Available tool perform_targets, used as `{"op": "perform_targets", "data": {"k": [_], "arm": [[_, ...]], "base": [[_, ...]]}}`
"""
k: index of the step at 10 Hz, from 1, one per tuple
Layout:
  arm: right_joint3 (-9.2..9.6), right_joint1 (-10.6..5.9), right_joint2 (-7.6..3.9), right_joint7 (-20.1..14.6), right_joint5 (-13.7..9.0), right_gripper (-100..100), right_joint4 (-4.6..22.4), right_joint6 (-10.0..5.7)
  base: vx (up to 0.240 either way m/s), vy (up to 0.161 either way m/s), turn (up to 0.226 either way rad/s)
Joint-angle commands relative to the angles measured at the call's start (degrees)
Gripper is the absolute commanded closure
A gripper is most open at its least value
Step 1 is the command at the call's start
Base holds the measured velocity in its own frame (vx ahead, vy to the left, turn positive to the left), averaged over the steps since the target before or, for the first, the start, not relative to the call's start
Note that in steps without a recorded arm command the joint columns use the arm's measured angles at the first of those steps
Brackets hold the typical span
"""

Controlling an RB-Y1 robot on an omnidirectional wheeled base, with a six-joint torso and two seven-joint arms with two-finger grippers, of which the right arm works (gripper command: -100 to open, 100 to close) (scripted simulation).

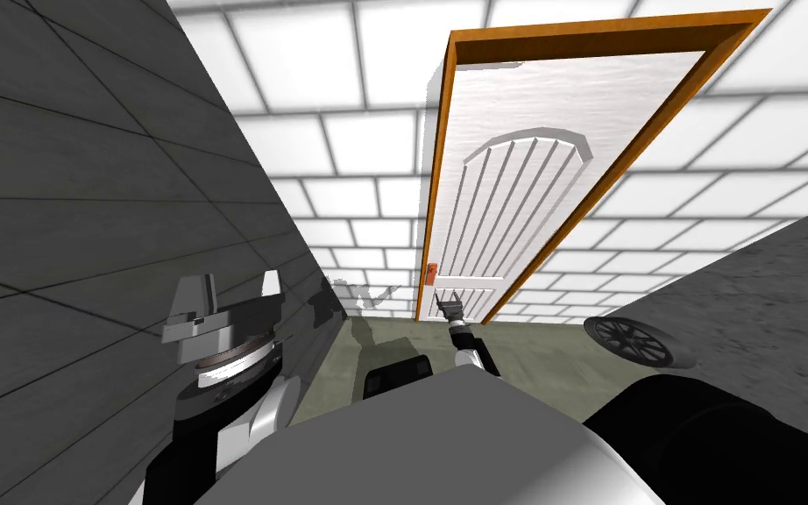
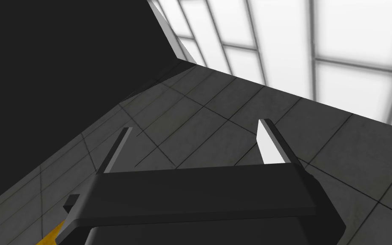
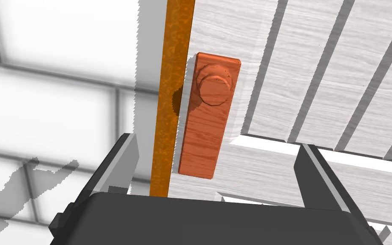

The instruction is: Pull the door open

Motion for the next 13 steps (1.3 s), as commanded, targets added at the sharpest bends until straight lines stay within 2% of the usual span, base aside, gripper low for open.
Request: {"op": "perform_targets", "data": {"k": [1,5,6,7,10,11,13], "arm": [[0.83,-0.28,-0.78,-2.0,-2.1,-100,1.6,-0.37],[2.05,-0.47,-2.12,-4.9,-6.0,-100,3.6,-0.53],[1.82,-0.37,-1.89,-4.3,-5.5,-100,3.1,-0.4],[0.19,-1.24,-3.17,-6.4,-6.2,-100,5.3,-0.38],[-1.38,-2.03,-4.35,-8.2,-6.8,-100,7.2,-0.34],[-2.52,-2.6,-5.2,-9.5,-7.3,-100,8.6,-0.31],[-3.63,-3.16,-6.03,-10.8,-7.7,-100,10.0,-0.28]], "base": [[0.153,0.002,0.018],[0.176,-0.042,0.011],[0.075,-0.026,0.006],[0.076,0.073,0.223],[0.108,0.048,0.097],[0.13,0.012,0.149],[0.13,-0.019,0.105]]}}
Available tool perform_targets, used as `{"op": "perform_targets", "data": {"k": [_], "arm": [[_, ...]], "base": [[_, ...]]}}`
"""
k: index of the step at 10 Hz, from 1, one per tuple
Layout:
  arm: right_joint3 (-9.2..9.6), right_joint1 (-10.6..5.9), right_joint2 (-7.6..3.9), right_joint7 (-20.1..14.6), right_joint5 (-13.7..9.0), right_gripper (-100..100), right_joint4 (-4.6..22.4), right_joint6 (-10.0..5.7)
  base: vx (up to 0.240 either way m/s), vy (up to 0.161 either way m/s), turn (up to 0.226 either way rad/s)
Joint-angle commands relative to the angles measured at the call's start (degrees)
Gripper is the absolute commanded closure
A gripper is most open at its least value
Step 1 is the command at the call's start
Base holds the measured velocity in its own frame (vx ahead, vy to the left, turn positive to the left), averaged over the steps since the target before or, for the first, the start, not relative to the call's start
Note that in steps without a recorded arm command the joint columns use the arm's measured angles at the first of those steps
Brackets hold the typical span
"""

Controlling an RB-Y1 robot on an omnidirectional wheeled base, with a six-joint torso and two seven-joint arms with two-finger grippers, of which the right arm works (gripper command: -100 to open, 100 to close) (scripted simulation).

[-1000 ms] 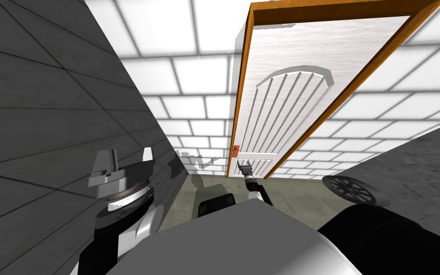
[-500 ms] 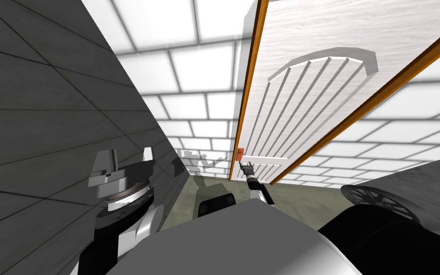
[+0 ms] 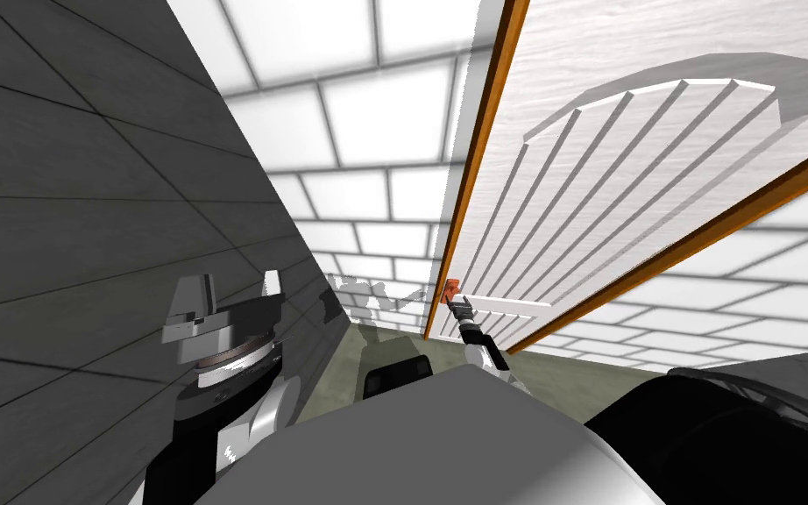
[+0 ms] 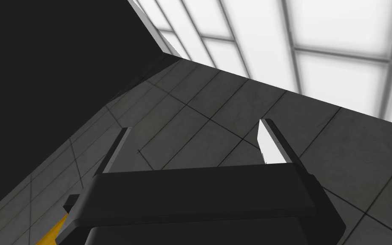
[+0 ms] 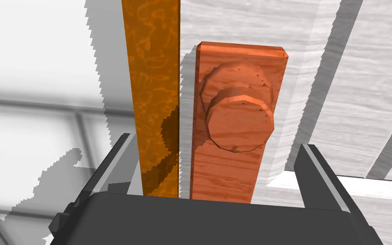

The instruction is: Pull the door open

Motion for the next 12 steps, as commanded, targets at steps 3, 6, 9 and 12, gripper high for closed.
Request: {"op": "perform_targets", "data": {"k": [3,6,9,12], "arm": [[-2.55,-1.13,-1.97,-3.0,-1.0,-100,3.0,0.09],[-2.17,-1.05,-1.38,-2.1,-0.9,100,2.4,0.25],[-2.17,-1.05,-1.38,-2.1,-0.9,100,2.4,0.25],[-1.64,-1.02,-2.48,-3.4,-0.7,100,2.5,0.2]], "base": [[0.125,-0.027,0.098],[0.009,-0.009,-0.011],[-0.009,0.001,0.007],[-0.114,-0.02,0.088]]}}
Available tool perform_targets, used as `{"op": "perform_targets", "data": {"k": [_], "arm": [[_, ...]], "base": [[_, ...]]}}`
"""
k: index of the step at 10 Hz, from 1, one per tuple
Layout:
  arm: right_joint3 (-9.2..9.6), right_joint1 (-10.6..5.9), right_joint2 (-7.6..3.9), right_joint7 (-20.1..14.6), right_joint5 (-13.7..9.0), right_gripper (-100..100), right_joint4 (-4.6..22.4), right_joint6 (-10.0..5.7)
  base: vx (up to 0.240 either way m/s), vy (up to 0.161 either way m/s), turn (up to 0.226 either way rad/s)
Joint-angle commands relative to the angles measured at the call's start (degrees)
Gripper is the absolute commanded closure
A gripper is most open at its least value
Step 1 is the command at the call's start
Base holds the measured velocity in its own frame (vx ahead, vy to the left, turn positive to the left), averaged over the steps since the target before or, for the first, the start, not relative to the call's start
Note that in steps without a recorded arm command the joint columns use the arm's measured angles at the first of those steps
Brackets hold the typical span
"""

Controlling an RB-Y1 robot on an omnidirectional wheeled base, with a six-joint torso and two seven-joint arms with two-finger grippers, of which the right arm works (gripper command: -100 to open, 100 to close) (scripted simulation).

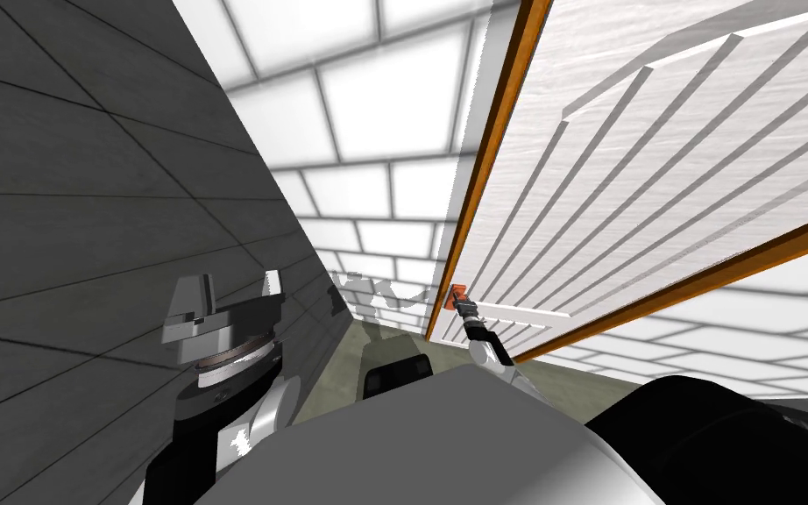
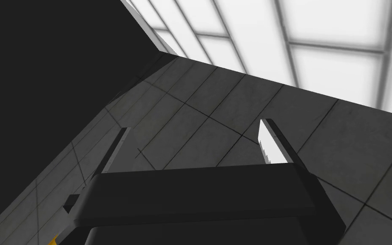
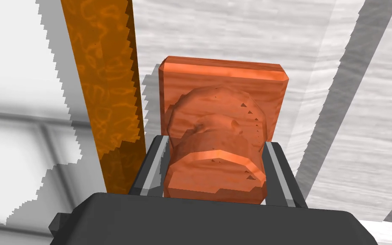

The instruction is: Pull the door open

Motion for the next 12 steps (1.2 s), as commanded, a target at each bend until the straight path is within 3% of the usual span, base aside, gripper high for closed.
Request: {"op": "perform_targets", "data": {"k": [1,7,8,9,12], "arm": [[0.84,0.1,-0.52,-1.0,0.2,100,0.0,0.16],[3.0,-0.05,-3.81,-5.2,1.1,100,0.0,-0.01],[3.28,-0.07,-4.24,-5.8,1.2,100,0.0,-0.03],[3.04,-0.1,-3.97,-5.4,1.1,100,0.3,-0.07],[4.36,0.04,-5.35,-7.1,1.7,100,0.3,-0.54]], "base": [[-0.211,-0.039,0.131],[-0.235,-0.029,0.142],[-0.255,-0.042,0.145],[-0.111,-0.016,0.041],[-0.201,-0.021,0.119]]}}
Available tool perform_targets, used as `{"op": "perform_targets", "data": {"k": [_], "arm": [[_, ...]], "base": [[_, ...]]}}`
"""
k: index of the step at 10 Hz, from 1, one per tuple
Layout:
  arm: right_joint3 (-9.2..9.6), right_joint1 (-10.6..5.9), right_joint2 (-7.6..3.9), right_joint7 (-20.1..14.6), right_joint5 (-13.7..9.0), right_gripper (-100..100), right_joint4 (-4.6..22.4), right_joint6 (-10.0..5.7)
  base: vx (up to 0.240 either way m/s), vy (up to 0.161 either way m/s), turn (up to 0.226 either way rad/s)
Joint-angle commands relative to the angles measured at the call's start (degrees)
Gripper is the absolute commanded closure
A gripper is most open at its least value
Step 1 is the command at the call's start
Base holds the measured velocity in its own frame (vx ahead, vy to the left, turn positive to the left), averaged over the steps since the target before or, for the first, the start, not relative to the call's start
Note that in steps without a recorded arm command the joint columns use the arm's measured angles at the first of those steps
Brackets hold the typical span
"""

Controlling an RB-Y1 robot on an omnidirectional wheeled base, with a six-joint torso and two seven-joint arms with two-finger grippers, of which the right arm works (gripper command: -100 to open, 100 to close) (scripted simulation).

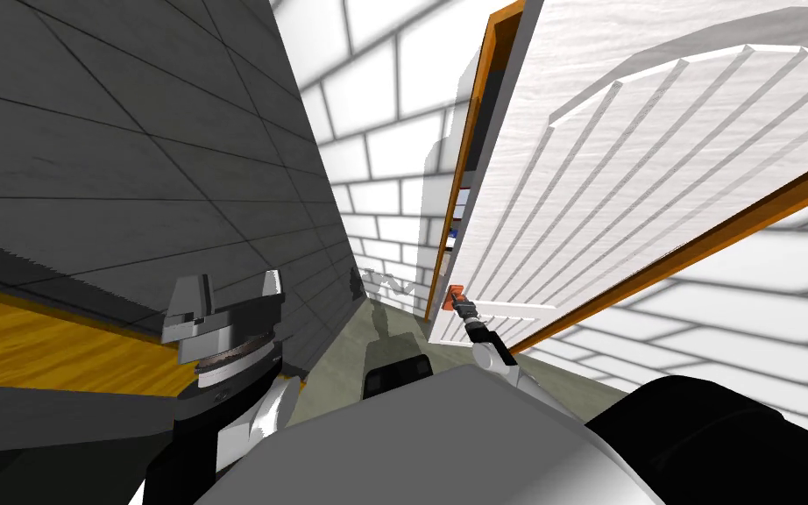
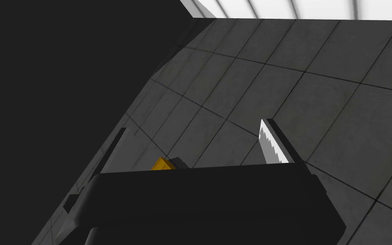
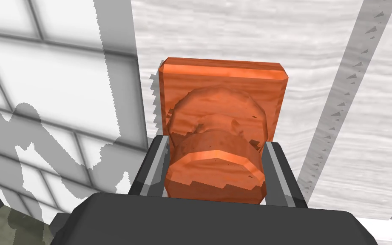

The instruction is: Pull the door open

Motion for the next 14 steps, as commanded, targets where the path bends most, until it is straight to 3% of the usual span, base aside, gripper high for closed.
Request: {"op": "perform_targets", "data": {"k": [1,6,7,14], "arm": [[0.96,0.1,-0.88,-1.1,0.5,100,0.0,-0.33],[2.97,0.21,-3.52,-4.1,1.5,100,-0.1,-1.48],[2.73,0.09,-3.24,-3.8,1.4,100,0.2,-1.35],[5.92,0.34,-7.08,-8.3,3.3,100,0.3,-3.47]], "base": [[-0.243,-0.043,0.156],[-0.246,-0.041,0.141],[-0.108,-0.031,0.04],[-0.249,-0.043,0.151]]}}
